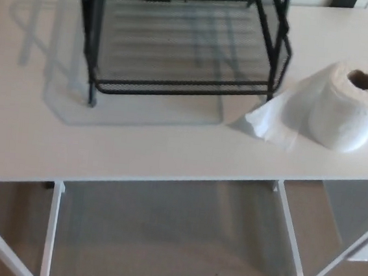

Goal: The robot walks towards a desk on which a file tray is kept in the middle and a toilet paper roll is kept on its right. The robot uses its right hand to hook on finger in the gap of the roll and grabs it, lifts it and places it on the tray.

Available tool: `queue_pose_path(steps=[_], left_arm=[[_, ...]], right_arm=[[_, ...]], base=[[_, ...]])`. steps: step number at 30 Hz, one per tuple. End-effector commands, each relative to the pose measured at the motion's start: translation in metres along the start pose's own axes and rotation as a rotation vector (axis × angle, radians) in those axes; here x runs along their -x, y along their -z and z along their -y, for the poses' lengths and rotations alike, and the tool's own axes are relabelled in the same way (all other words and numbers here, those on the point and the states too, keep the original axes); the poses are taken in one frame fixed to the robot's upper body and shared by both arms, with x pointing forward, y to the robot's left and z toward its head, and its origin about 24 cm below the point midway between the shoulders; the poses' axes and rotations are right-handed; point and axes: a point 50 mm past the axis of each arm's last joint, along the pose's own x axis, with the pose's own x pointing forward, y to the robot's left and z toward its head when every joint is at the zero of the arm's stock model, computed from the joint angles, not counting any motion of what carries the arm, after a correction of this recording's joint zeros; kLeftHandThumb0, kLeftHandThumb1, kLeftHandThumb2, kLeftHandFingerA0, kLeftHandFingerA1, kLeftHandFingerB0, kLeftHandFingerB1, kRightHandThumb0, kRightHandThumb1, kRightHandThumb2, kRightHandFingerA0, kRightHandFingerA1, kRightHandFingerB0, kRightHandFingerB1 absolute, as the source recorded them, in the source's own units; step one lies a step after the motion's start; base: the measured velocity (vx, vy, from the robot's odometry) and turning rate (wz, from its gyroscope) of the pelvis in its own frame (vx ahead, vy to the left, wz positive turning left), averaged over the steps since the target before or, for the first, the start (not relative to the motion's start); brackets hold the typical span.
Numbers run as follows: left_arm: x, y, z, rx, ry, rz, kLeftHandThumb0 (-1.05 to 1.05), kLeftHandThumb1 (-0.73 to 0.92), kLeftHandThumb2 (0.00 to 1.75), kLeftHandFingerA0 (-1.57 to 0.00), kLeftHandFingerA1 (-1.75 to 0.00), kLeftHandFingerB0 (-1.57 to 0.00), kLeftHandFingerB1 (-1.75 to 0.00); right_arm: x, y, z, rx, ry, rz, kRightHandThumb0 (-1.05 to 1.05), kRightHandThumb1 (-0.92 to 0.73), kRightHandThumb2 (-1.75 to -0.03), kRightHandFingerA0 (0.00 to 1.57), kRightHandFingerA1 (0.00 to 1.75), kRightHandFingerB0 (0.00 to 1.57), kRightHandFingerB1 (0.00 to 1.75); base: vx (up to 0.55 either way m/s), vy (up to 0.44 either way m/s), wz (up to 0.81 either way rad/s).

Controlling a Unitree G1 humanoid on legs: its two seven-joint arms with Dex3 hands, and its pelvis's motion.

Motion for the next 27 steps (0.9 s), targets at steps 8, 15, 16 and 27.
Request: queue_pose_path(steps=[8, 15, 16, 27], left_arm=[[0.0007, 0.0017, -0.0028, -0.003, -0.016, -0.003, -1.05, 0.82, 0.97, -0.41, -1.25, -0.09, -1.03], [0.0009, 0.0017, -0.0028, -0.009, -0.007, 0.003, -1.05, 0.81, 0.99, -0.48, -1.33, -0.05, -1.13], [0.001, 0.0016, -0.0031, -0.011, -0.006, 0.002, -1.05, 0.78, 1.05, -0.51, -1.24, -0.06, -0.94], [0.0012, 0.0052, -0.003, -0.024, -0.016, -0.01, -1.05, 0.8, 1.01, -0.4, -1.29, -0.08, -1.13]], right_arm=[[0.0032, 0.0036, 0.0032, -0.036, 0.002, 0.018, -0.99, -0.75, -1.12, 0.0, 0.06, 0.11, 0.13], [0.0021, -0.0005, 0.0055, 0.066, 0.008, -0.003, -1.02, -0.78, -1.16, 0.0, 0.05, 0.09, 0.09], [0.0021, -0.0008, 0.006, 0.061, 0.0, -0.007, -1.03, -0.78, -1.16, 0.0, 0.04, 0.09, 0.08], [0.0008, -0.0008, 0.0066, 0.071, 0.026, -0.032, -1.0, -0.76, -1.13, 0.01, 0.05, 0.09, 0.16]], base=[[0.02, -0.078, -0.04], [0.07, 0.116, 0.0], [0.14, 0.11, -0.04], [0.02, 0.044, 0.04]])
